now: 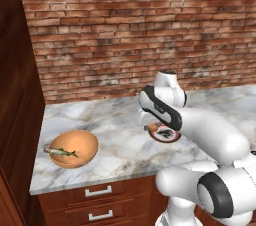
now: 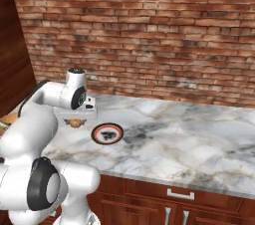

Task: Remove the tangerine from the bowl and place it on the small plate. Then place the bowl with only the fish in the microwave, close the door, and press the start button to microwave the fish.

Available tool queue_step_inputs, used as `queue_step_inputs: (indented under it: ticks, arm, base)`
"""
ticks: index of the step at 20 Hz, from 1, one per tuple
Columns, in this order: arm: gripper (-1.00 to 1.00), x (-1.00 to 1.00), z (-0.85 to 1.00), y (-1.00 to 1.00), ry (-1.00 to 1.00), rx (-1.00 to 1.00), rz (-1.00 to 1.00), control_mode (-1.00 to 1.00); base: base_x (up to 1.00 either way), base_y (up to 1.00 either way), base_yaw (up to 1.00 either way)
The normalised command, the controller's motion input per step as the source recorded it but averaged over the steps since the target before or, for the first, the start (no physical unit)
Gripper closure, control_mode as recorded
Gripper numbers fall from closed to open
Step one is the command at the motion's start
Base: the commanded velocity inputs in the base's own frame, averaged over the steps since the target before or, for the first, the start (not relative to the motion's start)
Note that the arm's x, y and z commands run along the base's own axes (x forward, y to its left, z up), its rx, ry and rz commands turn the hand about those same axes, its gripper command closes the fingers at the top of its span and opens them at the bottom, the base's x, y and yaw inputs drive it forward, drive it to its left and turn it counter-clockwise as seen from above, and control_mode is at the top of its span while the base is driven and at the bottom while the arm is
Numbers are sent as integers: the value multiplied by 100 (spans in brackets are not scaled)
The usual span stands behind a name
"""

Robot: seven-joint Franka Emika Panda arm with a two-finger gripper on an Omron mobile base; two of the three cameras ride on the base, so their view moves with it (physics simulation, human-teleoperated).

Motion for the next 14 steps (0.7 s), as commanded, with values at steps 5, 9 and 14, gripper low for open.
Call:
queue_step_inputs:
  ticks: [5, 9, 14]
  arm:
    - [100, 29, -29, -75, 9, 9, -2, -100]
    - [100, 29, -49, -45, 6, 2, 0, -100]
    - [100, 36, -48, -22, 0, 0, 0, -100]
  base:
    - [0, 0, 0]
    - [0, 0, 0]
    - [0, 0, 0]
